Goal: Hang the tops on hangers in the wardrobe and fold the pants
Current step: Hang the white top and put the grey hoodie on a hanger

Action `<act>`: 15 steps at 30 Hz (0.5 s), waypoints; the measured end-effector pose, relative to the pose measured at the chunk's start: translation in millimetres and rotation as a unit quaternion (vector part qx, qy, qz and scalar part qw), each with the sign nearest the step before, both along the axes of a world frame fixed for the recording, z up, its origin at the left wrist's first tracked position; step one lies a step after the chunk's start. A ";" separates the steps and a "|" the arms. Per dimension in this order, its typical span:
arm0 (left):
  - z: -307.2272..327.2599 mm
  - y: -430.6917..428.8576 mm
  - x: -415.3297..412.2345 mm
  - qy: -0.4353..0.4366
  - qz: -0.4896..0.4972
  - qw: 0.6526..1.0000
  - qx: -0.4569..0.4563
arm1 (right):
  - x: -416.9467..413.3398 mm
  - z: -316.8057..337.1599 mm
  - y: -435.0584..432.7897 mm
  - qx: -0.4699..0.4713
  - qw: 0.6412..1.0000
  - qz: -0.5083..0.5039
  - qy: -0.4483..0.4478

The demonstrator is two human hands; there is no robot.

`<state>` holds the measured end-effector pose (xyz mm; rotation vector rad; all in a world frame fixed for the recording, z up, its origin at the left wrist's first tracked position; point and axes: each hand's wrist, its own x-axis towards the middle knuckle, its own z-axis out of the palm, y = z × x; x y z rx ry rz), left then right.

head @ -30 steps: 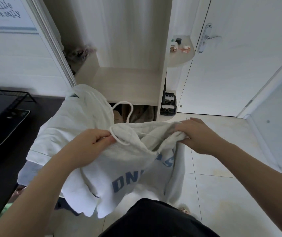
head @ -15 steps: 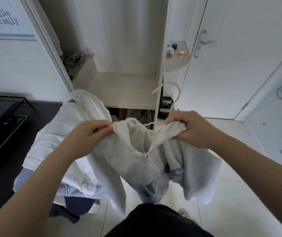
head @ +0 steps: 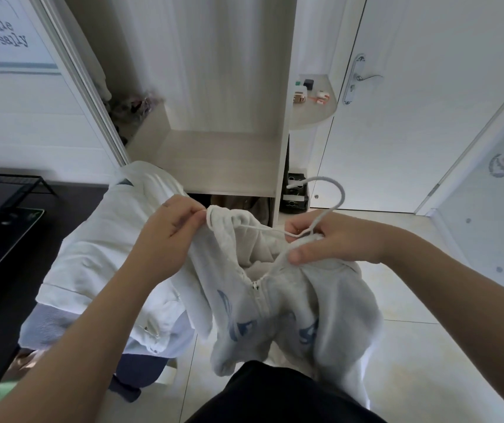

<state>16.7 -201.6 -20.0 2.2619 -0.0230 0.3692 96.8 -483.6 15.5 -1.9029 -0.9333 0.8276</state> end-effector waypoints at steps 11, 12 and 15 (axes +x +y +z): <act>7.8 -5.8 -3.8 -0.073 0.040 0.996 0.038 | 2.6 16.9 25.1 -0.053 0.996 -0.053 -0.058; 10.3 -4.6 -3.0 -0.078 0.040 0.995 0.052 | 2.0 18.0 27.5 -0.046 0.996 -0.057 -0.055; 16.9 0.7 2.9 -0.068 0.002 0.991 0.115 | 3.2 21.1 38.5 0.002 0.996 -0.093 -0.013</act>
